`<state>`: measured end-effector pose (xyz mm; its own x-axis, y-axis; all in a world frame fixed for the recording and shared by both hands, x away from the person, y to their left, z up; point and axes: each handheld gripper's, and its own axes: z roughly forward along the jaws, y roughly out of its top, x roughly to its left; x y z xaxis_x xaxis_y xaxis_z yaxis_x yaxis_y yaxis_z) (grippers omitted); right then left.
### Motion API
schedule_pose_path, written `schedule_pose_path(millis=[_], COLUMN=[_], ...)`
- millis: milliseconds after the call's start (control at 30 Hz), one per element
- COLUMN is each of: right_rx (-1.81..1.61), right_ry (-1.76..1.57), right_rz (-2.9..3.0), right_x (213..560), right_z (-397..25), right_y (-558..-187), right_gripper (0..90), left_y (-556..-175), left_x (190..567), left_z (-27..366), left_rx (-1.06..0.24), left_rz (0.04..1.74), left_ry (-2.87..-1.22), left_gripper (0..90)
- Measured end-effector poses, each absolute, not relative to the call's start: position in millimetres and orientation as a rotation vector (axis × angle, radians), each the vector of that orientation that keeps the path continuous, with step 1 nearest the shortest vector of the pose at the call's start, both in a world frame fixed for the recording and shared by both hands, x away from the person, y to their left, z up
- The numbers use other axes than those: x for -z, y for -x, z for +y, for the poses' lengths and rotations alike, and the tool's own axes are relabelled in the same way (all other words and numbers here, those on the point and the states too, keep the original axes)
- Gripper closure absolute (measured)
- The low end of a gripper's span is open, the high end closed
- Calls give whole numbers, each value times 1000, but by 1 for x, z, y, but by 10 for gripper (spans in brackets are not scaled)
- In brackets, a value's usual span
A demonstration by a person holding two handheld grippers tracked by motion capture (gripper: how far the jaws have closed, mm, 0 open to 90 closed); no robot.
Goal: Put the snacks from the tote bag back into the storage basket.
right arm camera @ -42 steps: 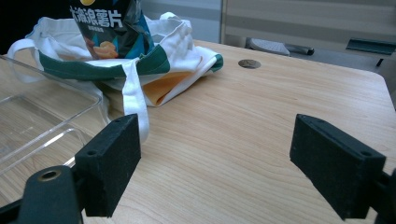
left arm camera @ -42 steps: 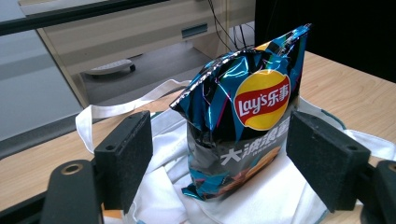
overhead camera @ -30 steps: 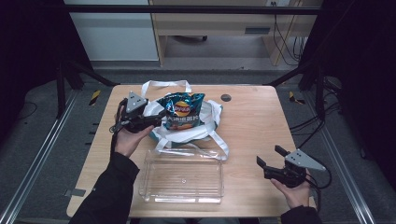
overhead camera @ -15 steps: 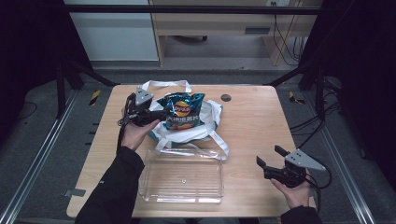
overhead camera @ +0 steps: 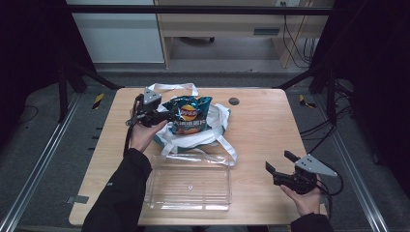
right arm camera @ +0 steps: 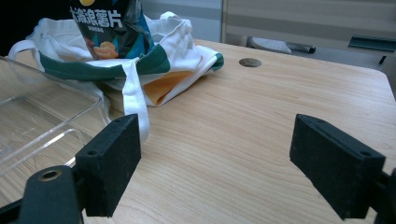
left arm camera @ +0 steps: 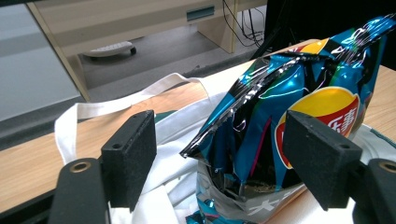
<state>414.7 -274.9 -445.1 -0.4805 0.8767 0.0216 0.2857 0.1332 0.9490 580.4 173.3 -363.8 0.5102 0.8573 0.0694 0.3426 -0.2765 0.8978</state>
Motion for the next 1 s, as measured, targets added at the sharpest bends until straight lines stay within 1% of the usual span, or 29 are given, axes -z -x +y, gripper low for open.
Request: schedule_pose_path(millis=[200,267,333,367,533,600,667,700,733,767,800,867,1000], right_rx=[-1353,-1354,-1353,-1355,-1355,-1356,-1357,-1357,-1357,-1357,-1357,-1356,-1357], right_ry=[-1116,-1114,-1113,-1112,-1118,-1118,-1118,-1118,-1119,-1118,-1118,-1118,-1118], right_rz=[1853,1855,1855,1853,1853,1851,1850,1850,1850,1850,1850,1851,1850], right_x=[445,445,445,445,445,445,445,445,445,445,445,445,445], right_z=[-275,-275,-275,-275,-275,-275,-275,-275,-275,-275,-275,-275,-275], right_y=[-415,-415,-415,-415,-415,-415,-415,-415,-415,-415,-415,-415,-415], right_gripper=[167,166,166,167,166,166,166,166,166,166,166,166,166], left_y=[-584,-586,-587,-587,-587,-587,-586,-586,-586,-586,-586,-585,-585], left_x=[368,371,372,372,371,370,370,370,370,370,370,370,369], left_z=[167,164,164,164,166,168,167,167,165,165,164,162,162], left_rx=[-705,-700,-695,-689,-692,-667,-655,-655,-659,-659,-657,-662,-649], left_rz=[995,1003,1006,1012,1038,1053,1053,1053,1052,1052,1047,1046,1051], left_ry=[-1854,-1854,-1855,-1851,-1838,-1832,-1839,-1839,-1850,-1850,-1851,-1854,-1846], left_gripper=[305,344,354,375,557,631,678,735,761,782,782,832,868])
